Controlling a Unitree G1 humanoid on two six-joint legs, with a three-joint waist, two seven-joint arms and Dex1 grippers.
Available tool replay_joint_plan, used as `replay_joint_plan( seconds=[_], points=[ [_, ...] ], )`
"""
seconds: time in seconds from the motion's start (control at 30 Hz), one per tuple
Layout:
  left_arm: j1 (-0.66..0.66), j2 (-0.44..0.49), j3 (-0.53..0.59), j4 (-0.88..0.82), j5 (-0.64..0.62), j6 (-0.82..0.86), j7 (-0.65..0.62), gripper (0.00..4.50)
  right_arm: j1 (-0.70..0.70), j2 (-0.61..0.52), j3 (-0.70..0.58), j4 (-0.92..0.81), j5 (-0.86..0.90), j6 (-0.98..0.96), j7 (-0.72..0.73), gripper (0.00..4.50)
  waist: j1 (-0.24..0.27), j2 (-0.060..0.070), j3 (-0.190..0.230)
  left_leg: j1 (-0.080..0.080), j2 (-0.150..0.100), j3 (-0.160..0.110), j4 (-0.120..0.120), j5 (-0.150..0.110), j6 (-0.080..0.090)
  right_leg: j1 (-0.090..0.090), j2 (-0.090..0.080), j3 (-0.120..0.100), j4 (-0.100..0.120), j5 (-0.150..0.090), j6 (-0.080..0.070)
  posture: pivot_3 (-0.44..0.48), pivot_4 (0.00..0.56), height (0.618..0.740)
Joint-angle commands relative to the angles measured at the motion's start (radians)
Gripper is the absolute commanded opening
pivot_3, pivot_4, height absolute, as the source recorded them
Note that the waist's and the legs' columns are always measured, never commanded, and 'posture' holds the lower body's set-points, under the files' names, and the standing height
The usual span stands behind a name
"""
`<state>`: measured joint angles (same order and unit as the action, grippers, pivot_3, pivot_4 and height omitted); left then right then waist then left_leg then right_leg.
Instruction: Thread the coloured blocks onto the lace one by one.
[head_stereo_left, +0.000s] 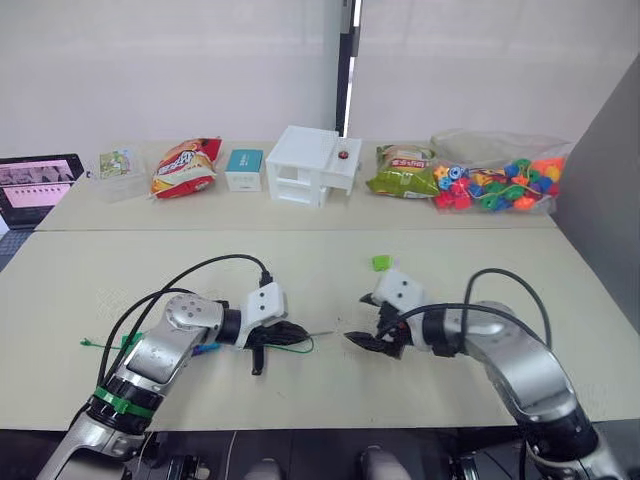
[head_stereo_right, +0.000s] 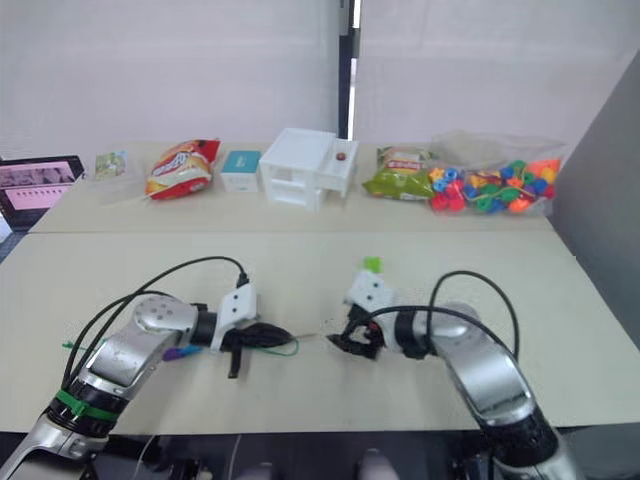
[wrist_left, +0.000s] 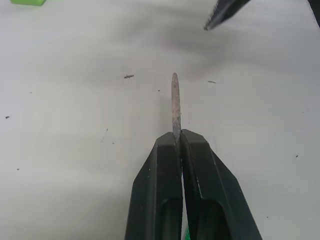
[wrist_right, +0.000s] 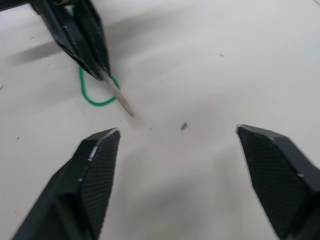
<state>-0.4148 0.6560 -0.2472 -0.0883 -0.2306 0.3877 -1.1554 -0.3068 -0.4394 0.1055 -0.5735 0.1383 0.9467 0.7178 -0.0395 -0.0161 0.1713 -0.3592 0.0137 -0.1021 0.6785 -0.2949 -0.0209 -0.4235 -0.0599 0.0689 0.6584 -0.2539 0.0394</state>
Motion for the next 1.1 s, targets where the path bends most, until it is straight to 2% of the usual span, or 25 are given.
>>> replay_joint_plan(
  seconds=[0.03, 0.1, 0.17, 0.23, 0.37, 0.5, 0.7, 0.83, 1.03, 1.1],
  points=[
    [0.003, 0.014, 0.030, -0.038, -0.019, 0.007, 0.003, 0.00, 0.057, 0.095, -0.039, -0.070, -0.037, 0.026, -0.190, 4.47, -0.006, 0.000, 0.000, 0.000, 0.000, 0.000, 0.000, 0.000, 0.000, 0.000, 0.000, 0.000, 0.001, 0.000, 0.000, 0.000, 0.150, 0.740],
    [0.004, 0.018, 0.034, -0.041, -0.023, 0.014, 0.003, 0.00, 0.075, 0.177, -0.035, -0.064, -0.070, 0.022, -0.304, 4.47, -0.007, 0.000, 0.000, 0.001, 0.000, 0.001, 0.000, 0.000, 0.000, 0.000, 0.000, 0.001, 0.001, 0.000, 0.000, 0.000, 0.150, 0.740],
    [0.006, 0.023, 0.038, -0.046, -0.027, 0.020, 0.003, 0.00, 0.086, 0.332, -0.046, -0.016, -0.127, -0.028, -0.494, 4.47, -0.009, 0.000, 0.000, 0.001, 0.000, 0.001, 0.000, 0.000, 0.000, 0.000, 0.000, 0.001, 0.001, 0.000, 0.000, 0.000, 0.150, 0.740],
    [0.006, 0.026, 0.040, -0.049, -0.029, 0.023, 0.002, 0.00, 0.073, 0.404, -0.038, 0.048, -0.180, -0.086, -0.600, 4.47, -0.008, 0.000, 0.000, 0.002, 0.000, 0.001, -0.001, 0.000, -0.001, -0.001, 0.000, 0.001, 0.003, 0.000, 0.000, 0.000, 0.150, 0.740],
    [0.004, 0.030, 0.042, -0.060, -0.028, 0.030, 0.003, 0.00, -0.004, 0.467, -0.067, 0.234, -0.195, -0.220, -0.694, 4.47, -0.005, 0.001, 0.000, 0.002, -0.001, 0.002, -0.001, 0.001, -0.002, 0.000, -0.001, 0.001, 0.003, 0.000, 0.000, 0.000, 0.150, 0.740],
    [0.003, 0.032, 0.044, -0.066, -0.026, 0.035, 0.007, 0.00, -0.125, 0.480, -0.116, 0.480, -0.184, -0.375, -0.748, 4.47, -0.009, 0.001, 0.000, 0.003, 0.000, 0.001, -0.002, 0.001, -0.001, -0.001, 0.000, 0.001, 0.003, 0.000, 0.000, 0.000, 0.150, 0.740],
    [0.001, 0.034, 0.051, -0.078, -0.029, 0.051, 0.016, 0.00, -0.273, 0.482, -0.160, 0.798, -0.160, -0.552, -0.758, 4.47, -0.023, 0.001, 0.000, 0.002, 0.000, 0.001, -0.003, 0.001, -0.001, -0.001, 0.000, 0.001, 0.003, 0.000, 0.000, 0.000, 0.150, 0.740],
    [0.002, 0.035, 0.057, -0.085, -0.029, 0.061, 0.019, 0.00, -0.292, 0.491, -0.149, 0.847, -0.142, -0.618, -0.736, 3.39, -0.032, 0.001, 0.000, 0.003, 0.000, 0.001, -0.004, 0.001, -0.001, -0.001, 0.000, 0.001, 0.003, 0.000, 0.000, 0.000, 0.150, 0.740],
    [0.004, 0.035, 0.060, -0.082, -0.029, 0.062, 0.020, 0.00, -0.283, 0.497, -0.145, 0.842, -0.131, -0.642, -0.725, 1.26, -0.033, 0.001, 0.000, 0.002, 0.000, 0.001, -0.004, 0.001, -0.001, -0.002, 0.000, 0.002, 0.003, 0.000, 0.000, 0.000, 0.150, 0.740],
    [0.005, 0.034, 0.060, -0.078, -0.029, 0.059, 0.018, 0.00, -0.276, 0.501, -0.148, 0.825, -0.120, -0.647, -0.719, 1.15, -0.033, 0.001, 0.000, 0.002, 0.000, 0.001, -0.004, 0.001, -0.001, -0.001, 0.000, 0.002, 0.003, 0.000, 0.000, 0.000, 0.150, 0.740]
  ],
)
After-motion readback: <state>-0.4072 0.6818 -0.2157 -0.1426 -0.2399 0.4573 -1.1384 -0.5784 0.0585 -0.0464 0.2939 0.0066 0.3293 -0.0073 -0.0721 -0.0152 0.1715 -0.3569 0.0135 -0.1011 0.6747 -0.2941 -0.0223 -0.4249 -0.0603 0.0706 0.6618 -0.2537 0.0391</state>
